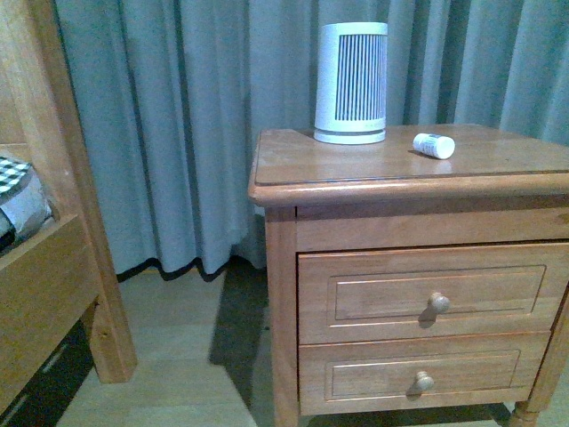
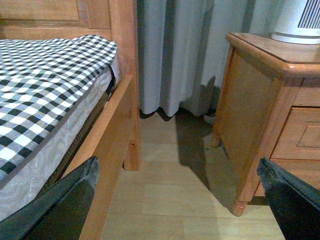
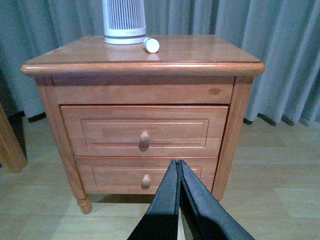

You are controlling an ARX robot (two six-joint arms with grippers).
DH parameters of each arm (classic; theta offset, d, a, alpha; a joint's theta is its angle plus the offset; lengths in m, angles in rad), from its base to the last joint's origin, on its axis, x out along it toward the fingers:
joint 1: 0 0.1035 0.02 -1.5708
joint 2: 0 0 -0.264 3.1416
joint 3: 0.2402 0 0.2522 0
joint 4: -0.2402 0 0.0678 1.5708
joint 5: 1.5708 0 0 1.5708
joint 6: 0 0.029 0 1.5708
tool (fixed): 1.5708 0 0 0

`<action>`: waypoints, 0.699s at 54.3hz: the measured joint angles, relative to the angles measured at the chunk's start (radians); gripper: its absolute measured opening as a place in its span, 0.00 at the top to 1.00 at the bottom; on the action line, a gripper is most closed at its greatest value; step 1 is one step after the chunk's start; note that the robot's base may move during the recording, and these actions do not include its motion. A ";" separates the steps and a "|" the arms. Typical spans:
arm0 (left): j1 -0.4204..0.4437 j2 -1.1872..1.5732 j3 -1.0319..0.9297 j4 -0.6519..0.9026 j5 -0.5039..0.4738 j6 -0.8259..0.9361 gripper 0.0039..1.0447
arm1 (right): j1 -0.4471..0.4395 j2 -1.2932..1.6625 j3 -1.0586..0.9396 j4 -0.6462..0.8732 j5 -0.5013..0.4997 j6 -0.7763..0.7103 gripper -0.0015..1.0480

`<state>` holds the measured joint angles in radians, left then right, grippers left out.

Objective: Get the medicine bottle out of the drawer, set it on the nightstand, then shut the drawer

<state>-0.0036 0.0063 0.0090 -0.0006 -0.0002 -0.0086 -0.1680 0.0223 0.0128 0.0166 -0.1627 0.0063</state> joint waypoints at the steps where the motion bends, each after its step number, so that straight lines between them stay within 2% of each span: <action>1: 0.000 0.000 0.000 0.000 0.000 0.000 0.06 | 0.013 -0.003 0.000 -0.003 0.021 0.000 0.97; 4: 0.000 0.000 0.000 0.000 0.000 0.000 0.06 | 0.096 -0.012 0.000 -0.013 0.128 -0.001 0.97; 8: 0.000 0.000 0.000 0.000 0.000 0.000 0.06 | 0.155 -0.014 0.000 -0.014 0.148 -0.003 0.83; 31: 0.000 0.000 0.000 0.000 0.000 0.000 0.06 | 0.164 -0.015 0.000 -0.014 0.159 -0.003 0.06; 38: 0.000 0.000 0.000 0.000 0.000 0.000 0.06 | 0.164 -0.015 0.000 -0.014 0.159 -0.003 0.07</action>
<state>-0.0036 0.0063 0.0093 -0.0006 -0.0002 -0.0086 -0.0040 0.0071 0.0128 0.0025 -0.0036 0.0032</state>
